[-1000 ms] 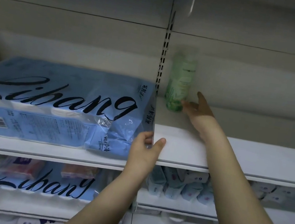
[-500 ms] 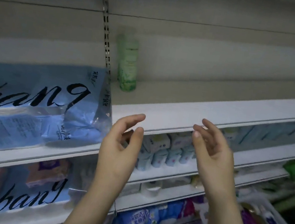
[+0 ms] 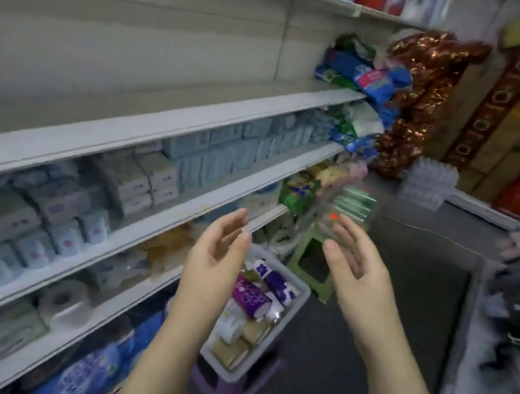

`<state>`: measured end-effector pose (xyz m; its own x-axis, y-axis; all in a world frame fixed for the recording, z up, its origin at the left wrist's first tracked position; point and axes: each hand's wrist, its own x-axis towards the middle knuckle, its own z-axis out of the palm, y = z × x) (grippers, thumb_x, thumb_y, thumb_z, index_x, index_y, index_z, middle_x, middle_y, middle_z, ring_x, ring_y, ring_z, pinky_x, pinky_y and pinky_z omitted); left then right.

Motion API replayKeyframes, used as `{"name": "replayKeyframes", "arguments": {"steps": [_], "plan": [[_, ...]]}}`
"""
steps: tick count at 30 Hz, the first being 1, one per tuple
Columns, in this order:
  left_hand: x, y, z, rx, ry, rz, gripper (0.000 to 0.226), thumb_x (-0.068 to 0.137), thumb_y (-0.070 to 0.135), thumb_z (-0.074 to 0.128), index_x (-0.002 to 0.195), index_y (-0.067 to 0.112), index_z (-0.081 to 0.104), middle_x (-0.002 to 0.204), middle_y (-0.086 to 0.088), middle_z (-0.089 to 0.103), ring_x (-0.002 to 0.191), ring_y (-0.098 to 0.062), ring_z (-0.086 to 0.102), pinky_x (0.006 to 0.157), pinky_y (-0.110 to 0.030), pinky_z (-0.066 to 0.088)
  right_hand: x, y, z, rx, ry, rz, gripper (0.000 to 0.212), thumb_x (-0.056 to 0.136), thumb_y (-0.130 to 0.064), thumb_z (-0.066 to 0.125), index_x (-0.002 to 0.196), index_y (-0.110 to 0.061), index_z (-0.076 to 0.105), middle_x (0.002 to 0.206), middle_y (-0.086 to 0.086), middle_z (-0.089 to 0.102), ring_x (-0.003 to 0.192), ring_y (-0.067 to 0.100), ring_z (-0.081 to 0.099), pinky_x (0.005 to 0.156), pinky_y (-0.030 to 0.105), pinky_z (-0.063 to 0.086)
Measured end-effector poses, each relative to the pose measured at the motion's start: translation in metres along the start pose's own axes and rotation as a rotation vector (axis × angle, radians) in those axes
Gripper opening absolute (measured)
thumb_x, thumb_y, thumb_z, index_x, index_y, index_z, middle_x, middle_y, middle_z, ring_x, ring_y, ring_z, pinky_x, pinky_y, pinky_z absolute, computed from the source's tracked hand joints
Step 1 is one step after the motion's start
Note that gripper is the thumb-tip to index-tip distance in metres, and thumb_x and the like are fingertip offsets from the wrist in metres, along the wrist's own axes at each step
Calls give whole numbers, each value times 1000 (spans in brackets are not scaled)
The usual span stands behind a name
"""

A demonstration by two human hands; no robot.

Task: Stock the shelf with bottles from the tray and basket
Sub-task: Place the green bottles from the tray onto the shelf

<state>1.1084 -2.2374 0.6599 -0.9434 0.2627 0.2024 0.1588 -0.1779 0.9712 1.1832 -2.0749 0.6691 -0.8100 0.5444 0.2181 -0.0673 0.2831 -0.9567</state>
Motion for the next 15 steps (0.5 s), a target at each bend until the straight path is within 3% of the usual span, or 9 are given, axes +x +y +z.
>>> {"name": "replayKeyframes", "arguments": {"steps": [8, 12, 15], "plan": [[15, -33, 155, -37, -185, -98, 32, 99, 17, 51, 130, 17, 57, 124, 11, 62, 104, 15, 56, 89, -8, 46, 40, 40, -143, 14, 190, 66, 37, 96, -33, 54, 132, -41, 49, 134, -17, 54, 114, -14, 49, 99, 22, 41], [50, -63, 216, -64, -183, -176, 29, 98, 16, 51, 127, 18, 57, 122, 8, 63, 112, 3, 57, 102, -26, 46, 84, 71, -186, 14, 214, 99, 38, 98, -29, 53, 135, -35, 50, 132, -17, 55, 105, -22, 51, 101, 22, 43], [85, -91, 258, -73, -162, -223, 25, 98, 18, 51, 122, 21, 58, 121, 8, 63, 118, -8, 57, 109, -36, 42, 131, 93, -212, 2, 180, 109, 35, 99, -24, 51, 132, -33, 51, 124, -23, 57, 101, -26, 50, 95, 13, 46]]}}
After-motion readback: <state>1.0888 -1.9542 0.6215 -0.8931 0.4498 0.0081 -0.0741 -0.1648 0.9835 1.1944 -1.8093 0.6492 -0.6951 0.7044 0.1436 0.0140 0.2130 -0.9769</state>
